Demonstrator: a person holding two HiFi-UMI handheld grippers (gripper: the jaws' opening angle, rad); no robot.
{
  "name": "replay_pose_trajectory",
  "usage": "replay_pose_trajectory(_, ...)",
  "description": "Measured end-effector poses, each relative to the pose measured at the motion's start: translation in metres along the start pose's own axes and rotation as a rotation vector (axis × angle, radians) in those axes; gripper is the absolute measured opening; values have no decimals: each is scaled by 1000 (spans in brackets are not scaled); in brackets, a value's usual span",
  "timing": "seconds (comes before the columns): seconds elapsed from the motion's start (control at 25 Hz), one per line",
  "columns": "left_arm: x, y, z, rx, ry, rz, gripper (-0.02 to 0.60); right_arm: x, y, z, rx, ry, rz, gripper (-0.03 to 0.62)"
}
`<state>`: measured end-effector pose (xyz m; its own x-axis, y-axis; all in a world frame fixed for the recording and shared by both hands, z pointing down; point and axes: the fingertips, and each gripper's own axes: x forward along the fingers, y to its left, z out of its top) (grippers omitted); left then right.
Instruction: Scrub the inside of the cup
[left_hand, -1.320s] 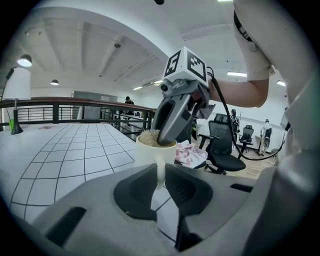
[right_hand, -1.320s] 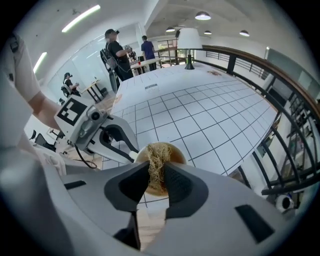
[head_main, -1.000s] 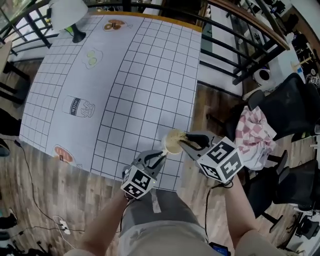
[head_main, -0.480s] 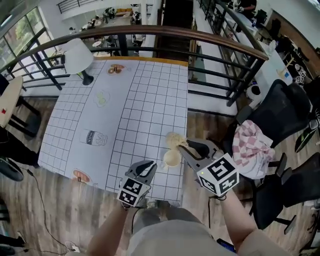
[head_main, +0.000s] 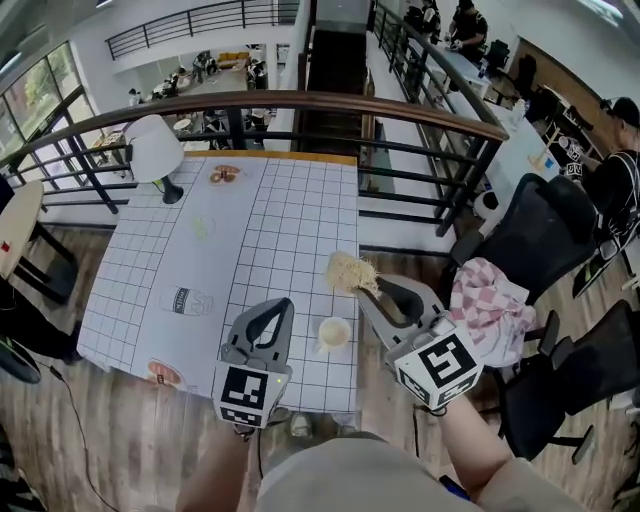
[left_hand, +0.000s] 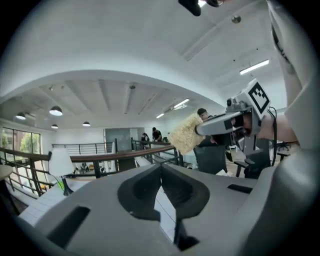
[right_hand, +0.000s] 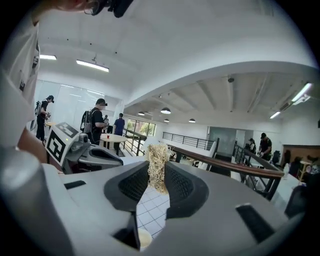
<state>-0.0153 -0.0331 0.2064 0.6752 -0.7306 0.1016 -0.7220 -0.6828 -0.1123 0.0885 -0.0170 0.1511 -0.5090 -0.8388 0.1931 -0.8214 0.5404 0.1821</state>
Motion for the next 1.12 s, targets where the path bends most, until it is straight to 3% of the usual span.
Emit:
replay_pose_trajectory(0.2,-18,-5,77,2,-147,9,14,-23,-4,41,-35,-109,-60,91)
replay_pose_trajectory(0.44,-37,-22,122,136,-236,-20,14,-54,12,83,-114,-213,-97,92)
replay_pose_trajectory(0.56,-47,-27,125,151,-252,-27,14,-60,18,89,-104,-248,-107,92)
replay_pose_trajectory(0.68,-53,-29,118,125,-257,-25,14,-63,20,76,-104,-201,-128,92)
replay_pose_trajectory(1.0,-58,-33,80,29,-159,-39,14,-74,24,50,19,-195,-108,92)
replay_pose_trajectory(1.12,-56,-31,74,31,-142,-37,14,-72,21,42,33,-169,-104,92)
